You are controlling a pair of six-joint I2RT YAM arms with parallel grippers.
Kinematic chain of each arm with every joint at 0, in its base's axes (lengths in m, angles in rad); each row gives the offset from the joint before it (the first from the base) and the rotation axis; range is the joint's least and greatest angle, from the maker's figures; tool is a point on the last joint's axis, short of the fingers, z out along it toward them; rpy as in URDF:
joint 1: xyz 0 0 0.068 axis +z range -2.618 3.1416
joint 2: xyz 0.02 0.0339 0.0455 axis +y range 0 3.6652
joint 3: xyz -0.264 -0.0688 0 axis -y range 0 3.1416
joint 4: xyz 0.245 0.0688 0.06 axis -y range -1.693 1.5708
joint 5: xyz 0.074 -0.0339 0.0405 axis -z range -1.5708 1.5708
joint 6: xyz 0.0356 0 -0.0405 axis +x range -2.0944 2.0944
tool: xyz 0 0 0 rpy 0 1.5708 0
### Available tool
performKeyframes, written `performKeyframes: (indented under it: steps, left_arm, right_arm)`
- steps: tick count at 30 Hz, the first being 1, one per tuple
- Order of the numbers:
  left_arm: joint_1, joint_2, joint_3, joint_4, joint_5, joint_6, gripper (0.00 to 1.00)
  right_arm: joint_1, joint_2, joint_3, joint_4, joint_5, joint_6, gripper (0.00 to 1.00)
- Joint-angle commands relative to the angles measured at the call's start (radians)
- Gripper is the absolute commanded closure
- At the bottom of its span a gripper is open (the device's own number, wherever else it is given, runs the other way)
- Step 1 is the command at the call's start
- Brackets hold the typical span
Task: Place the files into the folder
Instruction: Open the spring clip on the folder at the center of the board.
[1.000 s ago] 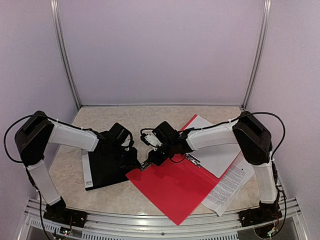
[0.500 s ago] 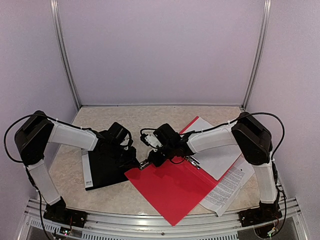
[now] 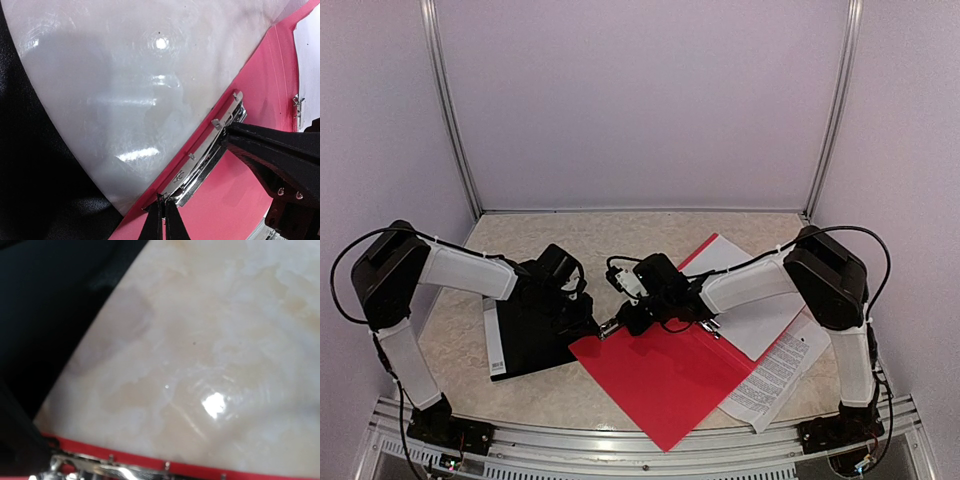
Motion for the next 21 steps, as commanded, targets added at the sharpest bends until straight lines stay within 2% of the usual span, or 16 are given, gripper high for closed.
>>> performKeyframes:
  steps: [1, 4, 12, 21]
  left_arm:
    - [-0.015, 0.051, -0.016, -0.103, -0.063, 0.042, 1.00]
    - [-0.021, 0.063, -0.031, -0.121, -0.099, 0.054, 1.00]
    - [-0.035, 0.108, -0.080, -0.091, -0.093, 0.046, 1.00]
    - [-0.041, 0.087, -0.075, -0.045, -0.038, 0.024, 1.00]
  right_arm:
    - [0.019, 0.095, -0.069, -0.212, 0.034, 0.018, 1.00]
    - [0.019, 0.102, -0.063, -0.223, 0.036, 0.013, 1.00]
    - [0.019, 0.096, -0.119, -0.188, 0.021, 0.017, 1.00]
    - [0.019, 0.108, -0.159, -0.179, 0.020, 0.012, 1.00]
